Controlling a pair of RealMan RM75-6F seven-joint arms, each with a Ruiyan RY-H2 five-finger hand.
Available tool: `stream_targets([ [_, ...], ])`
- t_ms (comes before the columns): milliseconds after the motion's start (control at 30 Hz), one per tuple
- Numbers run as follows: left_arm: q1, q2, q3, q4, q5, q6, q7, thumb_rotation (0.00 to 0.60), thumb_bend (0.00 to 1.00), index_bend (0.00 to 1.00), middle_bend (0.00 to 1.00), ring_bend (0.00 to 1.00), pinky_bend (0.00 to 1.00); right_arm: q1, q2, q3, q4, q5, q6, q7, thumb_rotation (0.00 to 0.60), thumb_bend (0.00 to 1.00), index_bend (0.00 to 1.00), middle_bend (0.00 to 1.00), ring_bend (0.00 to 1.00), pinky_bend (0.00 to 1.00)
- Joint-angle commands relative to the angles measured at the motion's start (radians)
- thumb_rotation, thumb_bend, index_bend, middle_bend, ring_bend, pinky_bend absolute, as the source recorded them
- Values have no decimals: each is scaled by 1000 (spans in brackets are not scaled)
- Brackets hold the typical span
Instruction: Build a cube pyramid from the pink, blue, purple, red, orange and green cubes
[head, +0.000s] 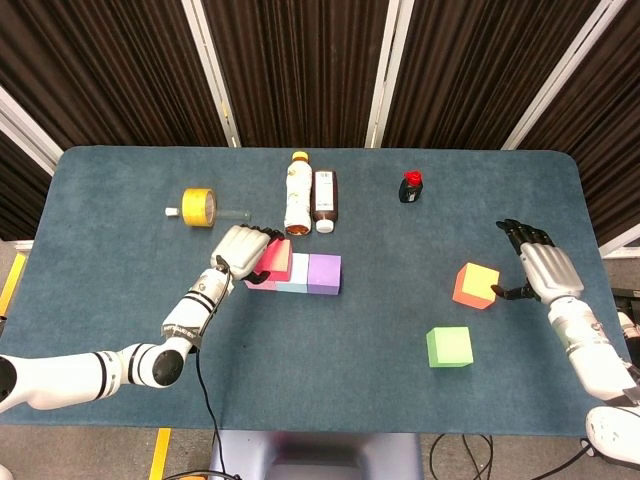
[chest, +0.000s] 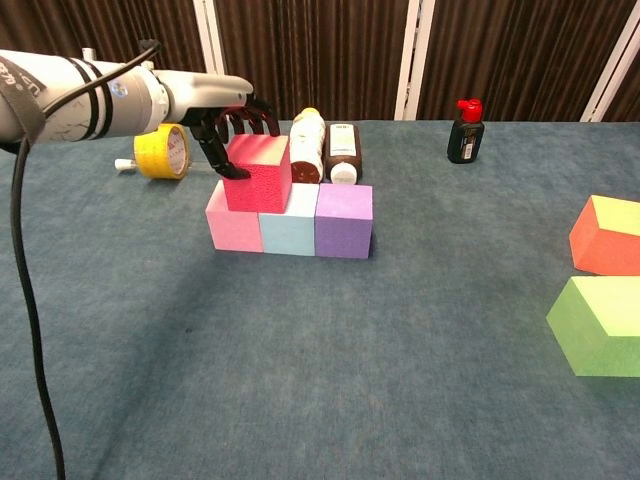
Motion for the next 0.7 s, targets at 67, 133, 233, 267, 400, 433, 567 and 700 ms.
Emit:
stream_targets([
  [67,-2,1,2,-7,-4,7,5,600,366,267,328,328,284,-2,1,1,-1,-2,1,2,600,318,66,125,35,156],
  [133,-4,1,3,-8,-7,9,8,600,365,256,318,328,284,-2,1,1,-1,-2,1,3,600,318,66,126,35,156],
  [233,-6,-1,5,-9,-9,12,12,600,365,241,302,327,283,-4,1,2,0,-3,1,6,600,318,65,125,35,152],
  [267,-7,-1,6,-9,-10,13,14,600,365,238,299,326,283,-4,1,2,0,-3,2,6,600,318,65,125,35,151],
  [400,-11,-1,8,-11,-18,16,23,600,368,220,278,308,282,-6,0,3,2,-5,2,10,600,318,64,125,35,150],
  [433,-12,-2,8,-11,-20,16,24,600,368,213,273,306,281,-6,0,3,2,-6,2,11,600,318,61,125,35,149],
  [567,-16,-2,9,-12,-25,19,29,600,368,189,258,298,280,-8,-2,4,6,-7,1,16,600,318,51,125,35,145],
  [700,-19,-2,12,-15,-30,20,35,600,367,164,237,287,279,-9,-3,4,11,-7,-3,21,600,318,34,125,31,140],
])
